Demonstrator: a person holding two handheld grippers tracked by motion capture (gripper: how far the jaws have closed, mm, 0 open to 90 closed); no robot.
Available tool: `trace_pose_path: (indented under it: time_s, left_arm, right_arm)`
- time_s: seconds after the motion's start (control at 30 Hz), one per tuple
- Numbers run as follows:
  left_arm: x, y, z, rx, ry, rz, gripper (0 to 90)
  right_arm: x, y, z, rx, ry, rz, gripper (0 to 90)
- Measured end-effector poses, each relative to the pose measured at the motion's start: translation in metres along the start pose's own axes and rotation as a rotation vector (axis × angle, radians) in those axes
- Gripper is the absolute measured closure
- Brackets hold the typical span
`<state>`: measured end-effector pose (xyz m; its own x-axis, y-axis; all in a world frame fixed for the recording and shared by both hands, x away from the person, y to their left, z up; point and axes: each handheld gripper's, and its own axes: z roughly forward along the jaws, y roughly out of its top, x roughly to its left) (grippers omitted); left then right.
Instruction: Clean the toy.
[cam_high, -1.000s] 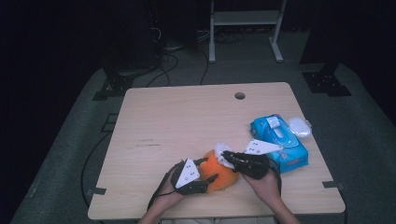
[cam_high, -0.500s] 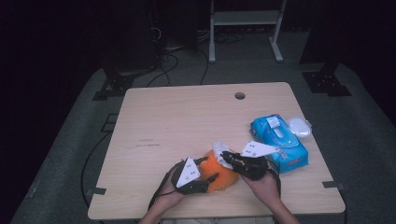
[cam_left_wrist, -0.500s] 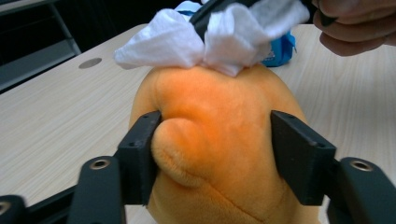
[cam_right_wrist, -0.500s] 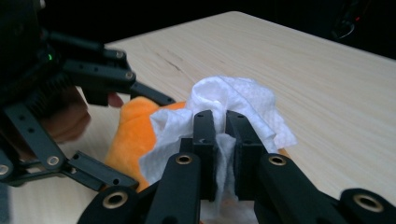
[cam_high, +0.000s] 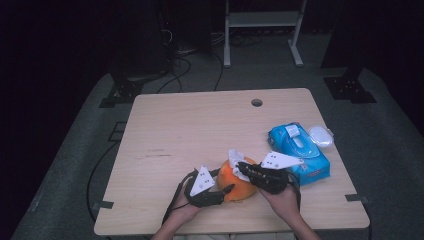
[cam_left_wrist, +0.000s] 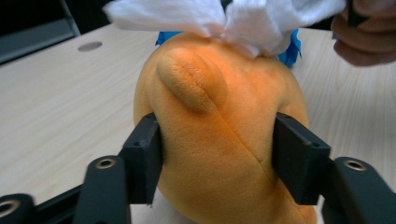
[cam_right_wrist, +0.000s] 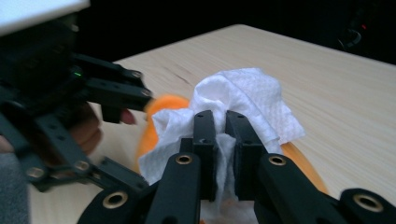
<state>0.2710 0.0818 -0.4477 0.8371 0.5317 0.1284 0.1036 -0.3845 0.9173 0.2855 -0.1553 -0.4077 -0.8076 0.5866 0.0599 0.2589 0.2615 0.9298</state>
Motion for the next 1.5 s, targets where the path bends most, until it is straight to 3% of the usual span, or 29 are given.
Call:
trace_pose_path:
  time_s: [0.1, 0.13, 0.2, 0.23, 0.27, 0.3, 0.37, 0.4, 0.43, 0.53, 0.6, 0.67, 0.7, 0.73, 0.8, 0.83, 0.9, 0.97, 1.0, 1.03, 1.07, 1.13, 1.17, 1.23, 1.3, 1.37, 1.4, 1.47, 1.5]
  left_arm:
    - [-0.002, 0.002, -0.001, -0.006, 0.000, 0.015, 44.6]
    - [-0.003, 0.003, -0.001, -0.011, -0.002, 0.016, 44.6]
    - [-0.003, 0.003, -0.001, -0.008, -0.002, 0.019, 44.6]
    - [-0.003, 0.003, -0.001, -0.008, -0.002, 0.019, 44.5]
    - [-0.002, 0.003, -0.001, -0.004, -0.002, 0.019, 44.5]
    - [-0.001, 0.003, -0.002, 0.002, 0.002, 0.016, 45.2]
    - [0.005, 0.002, -0.004, -0.003, -0.003, -0.017, 45.7]
    - [0.007, 0.002, -0.005, -0.004, -0.007, -0.036, 46.3]
    - [0.010, 0.002, -0.007, -0.004, -0.011, -0.059, 47.1]
    - [0.010, 0.002, -0.008, -0.005, -0.017, -0.082, 46.7]
    - [0.009, 0.002, -0.007, -0.004, -0.021, -0.088, 43.7]
    - [0.009, 0.003, -0.004, 0.000, -0.046, -0.110, 26.2]
    - [0.006, 0.002, 0.000, 0.024, -0.044, -0.083, 15.6]
    - [0.005, 0.000, 0.002, 0.038, -0.043, -0.067, 13.1]
    - [0.002, -0.001, 0.004, 0.040, -0.032, -0.044, 16.9]
    - [0.003, 0.000, 0.003, 0.045, -0.020, -0.022, 24.3]
    - [0.005, 0.001, 0.001, 0.040, 0.001, -0.030, 35.7]
    - [0.013, 0.000, -0.003, 0.021, 0.003, -0.091, 42.3]
    - [0.013, 0.000, -0.003, 0.021, 0.003, -0.091, 44.0]
    - [0.019, 0.000, -0.006, 0.005, 0.003, -0.162, 44.8]
    - [0.019, 0.000, -0.006, 0.005, 0.003, -0.162, 45.0]
    - [0.024, -0.001, -0.008, 0.007, -0.019, -0.199, 45.2]
    - [0.023, -0.002, -0.008, 0.007, -0.035, -0.207, 44.4]
    - [0.023, -0.001, -0.008, 0.005, -0.056, -0.211, 41.7]
    - [0.021, 0.000, -0.006, 0.004, -0.095, -0.215, 22.8]
    - [0.016, 0.001, -0.003, 0.031, -0.066, -0.160, 21.3]
    - [0.015, 0.001, -0.002, 0.043, -0.052, -0.147, 21.9]
    - [0.016, 0.000, -0.003, 0.052, -0.010, -0.131, 33.1]
    - [0.019, -0.001, -0.004, 0.050, -0.003, -0.151, 39.0]
  right_arm:
    - [0.001, 0.003, -0.001, 0.007, -0.025, -0.034, 81.9]
    - [-0.008, 0.002, -0.004, 0.007, -0.057, -0.011, 81.8]
    - [-0.018, -0.003, -0.005, 0.018, -0.079, 0.019, 81.9]
    - [-0.018, -0.003, -0.005, 0.018, -0.079, 0.019, 81.9]
    - [-0.020, -0.005, -0.005, 0.012, -0.065, 0.049, 81.9]
    - [-0.010, -0.002, -0.005, 0.006, -0.053, 0.016, 82.0]
    - [-0.003, 0.001, -0.004, -0.002, -0.025, 0.002, 82.0]
    - [0.002, 0.003, -0.002, 0.000, -0.007, -0.024, 81.9]
    - [0.008, 0.005, 0.001, 0.013, -0.021, -0.070, 81.8]
    - [-0.002, -0.002, 0.002, 0.022, -0.034, -0.018, 81.7]
    - [-0.010, -0.006, 0.002, 0.030, -0.058, -0.002, 81.8]
    - [-0.019, -0.014, 0.003, 0.034, -0.060, 0.050, 81.8]
    - [-0.023, -0.016, 0.003, 0.029, -0.074, 0.064, 81.8]
    - [-0.024, -0.015, 0.003, 0.028, -0.073, 0.071, 81.7]
    - [-0.024, -0.015, 0.003, 0.030, -0.071, 0.078, 81.8]
    - [-0.023, -0.015, 0.002, 0.023, -0.071, 0.073, 81.7]
    - [-0.015, -0.010, -0.001, 0.010, -0.067, 0.047, 81.8]
    - [-0.005, -0.004, -0.003, -0.004, -0.045, -0.001, 81.8]
    - [-0.005, -0.004, -0.003, -0.004, -0.045, -0.001, 81.8]
    - [0.004, 0.000, -0.001, -0.014, -0.002, -0.038, 81.8]
    - [0.004, 0.000, -0.001, -0.014, -0.002, -0.038, 81.8]
    - [0.009, -0.001, 0.004, 0.016, -0.033, -0.087, 81.9]
    - [0.001, -0.005, 0.004, 0.017, -0.037, -0.042, 81.9]
    - [-0.005, -0.007, 0.004, 0.018, -0.045, -0.021, 81.8]
    - [-0.012, -0.013, 0.003, 0.022, -0.055, 0.026, 81.8]
    - [-0.012, -0.012, 0.003, 0.024, -0.053, 0.031, 81.8]
    - [-0.011, -0.011, 0.005, 0.024, -0.055, 0.023, 81.8]
    - [-0.006, -0.011, 0.007, 0.027, -0.053, 0.014, 81.8]
    - [-0.003, -0.010, 0.008, 0.024, -0.052, -0.004, 81.8]
